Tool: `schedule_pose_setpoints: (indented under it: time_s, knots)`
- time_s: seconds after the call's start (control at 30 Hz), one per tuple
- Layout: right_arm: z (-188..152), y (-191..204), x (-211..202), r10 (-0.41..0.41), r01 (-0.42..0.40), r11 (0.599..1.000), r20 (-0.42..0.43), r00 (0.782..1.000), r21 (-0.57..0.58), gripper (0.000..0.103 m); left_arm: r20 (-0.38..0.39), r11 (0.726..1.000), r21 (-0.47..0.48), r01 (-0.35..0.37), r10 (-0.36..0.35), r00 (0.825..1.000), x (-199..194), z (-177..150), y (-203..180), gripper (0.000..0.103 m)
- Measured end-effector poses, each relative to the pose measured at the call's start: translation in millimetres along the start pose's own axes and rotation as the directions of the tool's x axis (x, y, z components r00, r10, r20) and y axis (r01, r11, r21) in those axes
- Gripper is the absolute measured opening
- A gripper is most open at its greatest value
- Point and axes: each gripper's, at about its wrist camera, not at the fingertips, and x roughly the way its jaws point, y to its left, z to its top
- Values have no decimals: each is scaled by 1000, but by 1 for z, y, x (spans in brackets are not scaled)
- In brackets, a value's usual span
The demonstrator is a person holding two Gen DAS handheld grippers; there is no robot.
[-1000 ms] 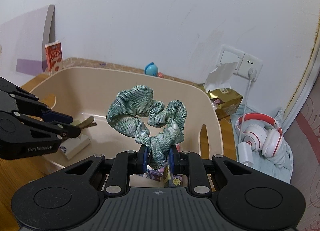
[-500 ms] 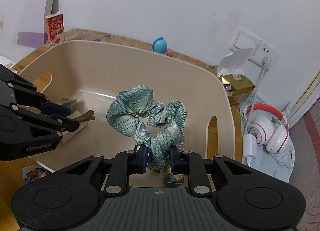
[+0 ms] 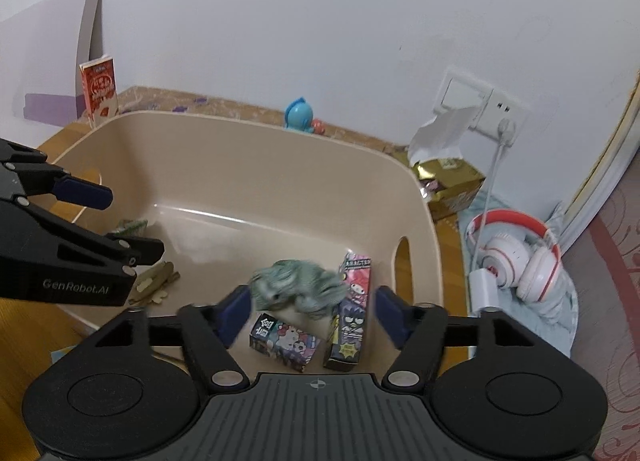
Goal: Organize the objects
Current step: 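Open the left tool to drop the clip while the right tool drops the scrunchie, then withdraw both tools from the basket toward the remaining items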
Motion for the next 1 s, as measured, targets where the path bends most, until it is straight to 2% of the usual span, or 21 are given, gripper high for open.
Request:
schedule_pose_setpoints:
  time_s: [0.13,0.23,0.4,0.53,0.63,1.0]
  knots:
    - [-2,-1,-15,-11,11,1000,38,999,7,81,37,1000,-6,-13,13,999,-14,0,0,72]
    - [-4,-3,-26,-16,14,1000,71,997,21,89,57,1000,-13,-20,21,998,-25,-2,2,74]
    - [-9,-6,-44,-17,11,999,120,993,45,90,75,999,-16,-44,45,996,-45,-10,3,75]
    - [-15,-8,-58,-14,6,999,142,990,54,93,98,999,-27,-35,37,994,-64,-20,6,76]
    - [-23,-6,-68,-18,10,999,154,988,50,99,117,999,-27,-32,35,993,-78,-28,8,78]
    - [-66,3,-90,-19,9,998,149,989,70,103,126,999,-14,-30,32,992,-104,-63,7,82]
